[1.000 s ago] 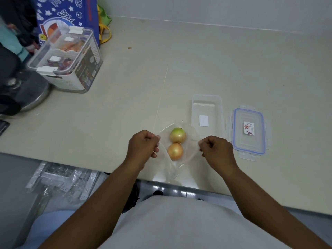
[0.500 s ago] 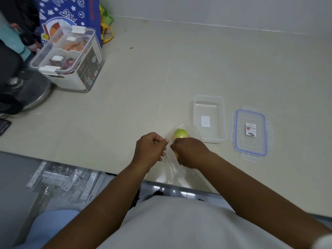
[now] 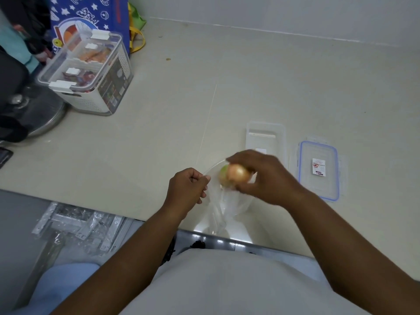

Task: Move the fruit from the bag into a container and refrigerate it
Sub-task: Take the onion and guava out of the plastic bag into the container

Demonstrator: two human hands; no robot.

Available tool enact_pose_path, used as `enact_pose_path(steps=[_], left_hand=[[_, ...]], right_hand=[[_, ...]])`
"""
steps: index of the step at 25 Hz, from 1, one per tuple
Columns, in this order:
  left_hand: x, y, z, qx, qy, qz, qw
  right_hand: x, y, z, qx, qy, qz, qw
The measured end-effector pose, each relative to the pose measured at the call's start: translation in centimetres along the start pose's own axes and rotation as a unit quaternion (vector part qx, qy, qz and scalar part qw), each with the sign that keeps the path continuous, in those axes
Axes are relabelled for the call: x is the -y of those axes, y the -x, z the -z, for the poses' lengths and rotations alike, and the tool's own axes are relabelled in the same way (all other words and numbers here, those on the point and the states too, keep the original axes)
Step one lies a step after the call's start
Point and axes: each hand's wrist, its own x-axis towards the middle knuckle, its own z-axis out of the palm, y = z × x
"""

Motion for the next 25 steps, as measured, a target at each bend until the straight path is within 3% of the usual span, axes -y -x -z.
enact_pose_path(steps=[2, 3, 6, 9, 14, 16, 18, 20, 21, 23, 25], left_hand=[[0.1, -0.1, -0.1, 0.002, 0.003, 0.003, 1.0], [0.1, -0.1, -0.2, 0.004, 0.004, 0.005, 1.0], [0.2, 0.0, -0.4, 0.008, 0.003, 0.011, 1.0], [0.2, 0.1, -0.4, 0.009, -0.002, 0.009, 1.0], [0.1, 0.2, -0.6, 0.015, 0.002, 0.005, 1.0], [0.0, 0.1, -0.6, 0.014, 0.004, 0.005, 1.0], [0.0, 0.2, -0.5, 0.01, 0.006, 0.007, 1.0], [0.0, 0.3, -0.6, 0.008, 0.007, 0.007, 1.0], [0.0, 0.3, -0.6, 0.007, 0.006, 0.006, 1.0], [0.0, 0.4, -0.6, 0.007, 0.0, 0.004, 1.0], [-0.1, 0.5, -0.7, 0.01, -0.008, -0.002, 1.0]], right_hand=[[-2.0, -0.1, 1.1, -0.132, -0.016, -0.068, 0.989], [-3.3, -0.5, 1.3, -0.157, 0.01, -0.143, 0.977], [-7.3, -2.2, 0.6, -0.039, 0.131, -0.311, 0.94], [-9.0, -2.9, -0.9, 0.062, 0.189, -0.316, 0.928], [-8.8, -2.7, -1.6, 0.069, 0.192, -0.336, 0.919], [-7.5, -2.2, -0.8, 0.055, 0.2, -0.324, 0.923], [-5.1, -1.3, 0.1, -0.056, 0.181, -0.274, 0.943], [-1.9, 0.4, 0.3, -0.195, 0.124, -0.134, 0.964], [-0.4, 1.2, 0.1, -0.208, 0.099, -0.062, 0.971], [1.6, 2.0, -1.2, -0.11, 0.083, 0.016, 0.99], [1.8, 1.6, -3.4, 0.034, 0.13, -0.031, 0.99]])
